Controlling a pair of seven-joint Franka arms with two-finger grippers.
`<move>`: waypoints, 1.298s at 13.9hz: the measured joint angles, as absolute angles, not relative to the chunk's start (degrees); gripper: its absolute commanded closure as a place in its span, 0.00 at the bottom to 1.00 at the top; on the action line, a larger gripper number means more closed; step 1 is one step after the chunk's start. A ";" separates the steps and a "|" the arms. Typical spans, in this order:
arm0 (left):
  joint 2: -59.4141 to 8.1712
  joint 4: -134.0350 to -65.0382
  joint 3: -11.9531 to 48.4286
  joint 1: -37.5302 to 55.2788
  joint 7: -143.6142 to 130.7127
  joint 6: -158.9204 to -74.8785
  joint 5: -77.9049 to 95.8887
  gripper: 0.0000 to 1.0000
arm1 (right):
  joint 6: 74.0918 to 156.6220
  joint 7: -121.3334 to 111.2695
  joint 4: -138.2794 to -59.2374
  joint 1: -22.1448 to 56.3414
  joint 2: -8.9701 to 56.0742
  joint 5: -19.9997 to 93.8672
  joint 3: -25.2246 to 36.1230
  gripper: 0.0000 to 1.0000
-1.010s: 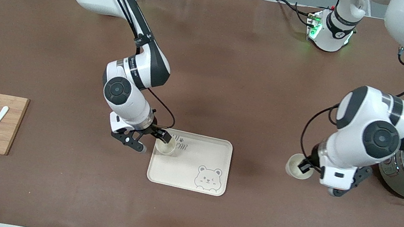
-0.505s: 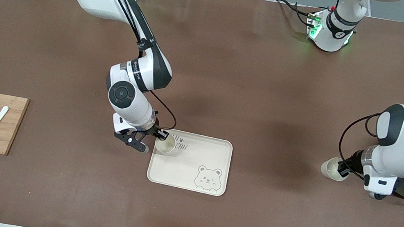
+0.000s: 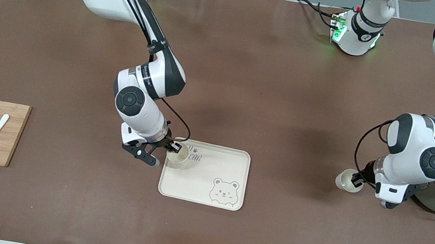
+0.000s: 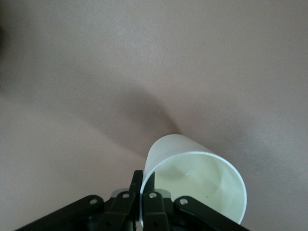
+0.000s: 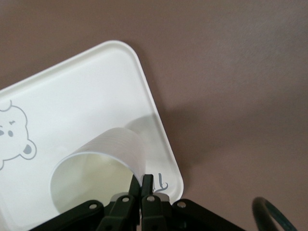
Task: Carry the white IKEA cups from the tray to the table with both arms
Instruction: 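Lower the cup beside the pot while the right gripper carries its cup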
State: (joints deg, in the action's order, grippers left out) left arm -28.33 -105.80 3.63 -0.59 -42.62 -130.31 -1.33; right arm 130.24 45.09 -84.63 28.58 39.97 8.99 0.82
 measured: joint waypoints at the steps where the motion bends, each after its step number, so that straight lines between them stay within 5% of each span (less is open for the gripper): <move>1: -28.73 -105.83 3.63 -0.59 -42.34 -130.33 -1.33 1.00 | 126.95 45.09 -83.10 28.18 39.58 8.97 1.00 1.00; 2: -29.02 -105.97 3.67 -0.57 -42.08 -130.34 -1.33 1.00 | 123.26 45.08 -81.76 27.66 38.97 8.87 1.33 1.00; 4: -29.16 -106.53 4.22 -0.55 -41.81 -130.34 -1.33 0.78 | 116.86 43.34 -80.75 25.58 36.62 8.64 2.24 1.00; 7: -29.15 -106.61 4.94 -0.21 -41.19 -130.45 -1.33 0.10 | 109.53 36.32 -81.67 20.36 32.32 7.40 2.70 1.00; 8: -29.10 -106.50 5.01 -0.18 -41.18 -130.48 -1.33 0.00 | 108.93 33.55 -83.06 18.74 30.92 6.42 2.75 1.00; 18: -19.91 -103.26 5.29 -0.42 -35.04 -122.81 -1.33 0.00 | 112.82 -0.22 -97.51 -0.39 24.69 2.28 3.15 1.00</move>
State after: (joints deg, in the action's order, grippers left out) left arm -19.91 -103.26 5.29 -0.42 -35.04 -122.81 -1.33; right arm 112.82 -0.22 -97.51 -0.39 24.69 2.28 3.15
